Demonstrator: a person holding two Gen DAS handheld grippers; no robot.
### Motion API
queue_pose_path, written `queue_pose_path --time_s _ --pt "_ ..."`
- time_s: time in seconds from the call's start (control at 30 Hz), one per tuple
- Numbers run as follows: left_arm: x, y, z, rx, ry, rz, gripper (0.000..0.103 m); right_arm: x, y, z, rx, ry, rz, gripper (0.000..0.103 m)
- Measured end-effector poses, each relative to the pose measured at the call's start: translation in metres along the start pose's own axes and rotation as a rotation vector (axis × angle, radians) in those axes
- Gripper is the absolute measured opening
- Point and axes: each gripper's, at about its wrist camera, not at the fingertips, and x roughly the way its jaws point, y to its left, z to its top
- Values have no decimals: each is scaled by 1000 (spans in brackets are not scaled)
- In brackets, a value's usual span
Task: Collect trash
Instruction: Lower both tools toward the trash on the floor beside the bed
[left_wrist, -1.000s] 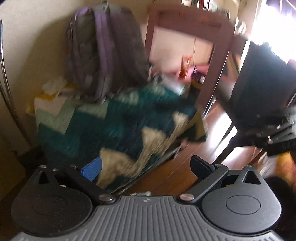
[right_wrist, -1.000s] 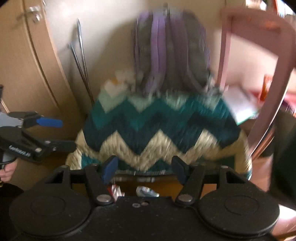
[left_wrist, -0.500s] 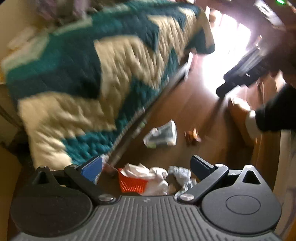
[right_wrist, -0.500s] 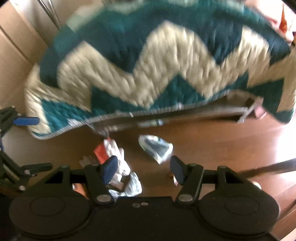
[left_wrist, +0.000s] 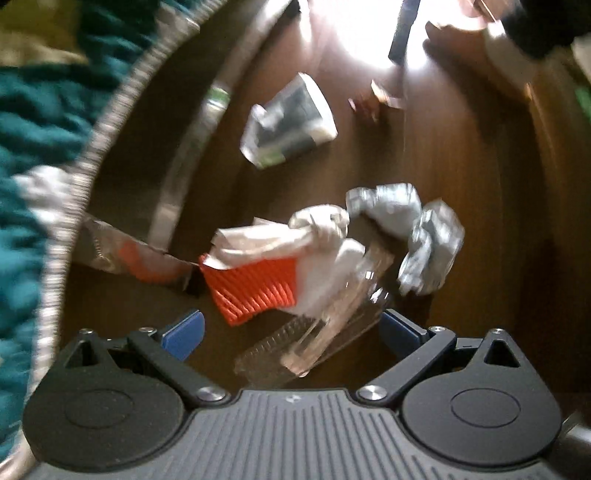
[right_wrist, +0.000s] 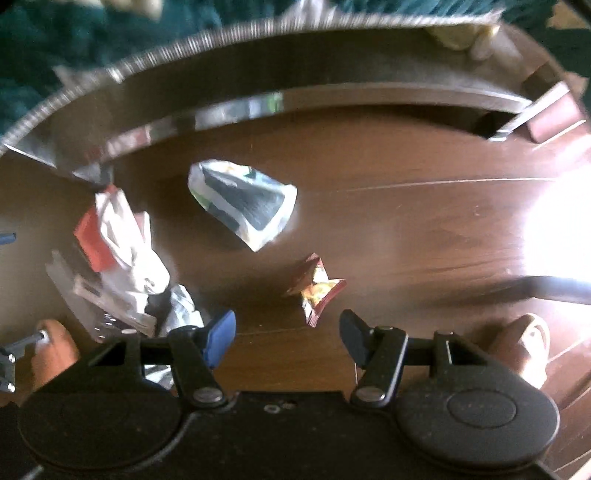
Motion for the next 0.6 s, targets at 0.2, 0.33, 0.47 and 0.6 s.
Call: queue_pose_path --time_s 0.2,0.33,0.47,0.6 --pt "51 -16 -9 156 35 0 101 44 -15 9 80 64 23 61" --pt "69 -21 -12 207 35 -4 101 65 -20 15 141 73 20 61" --pt "85 -21 -14 211 56 -1 101 84 -27 21 212 88 5 61" --pt "95 -23 -17 223 68 -2 93 94 -28 23 220 98 -9 61"
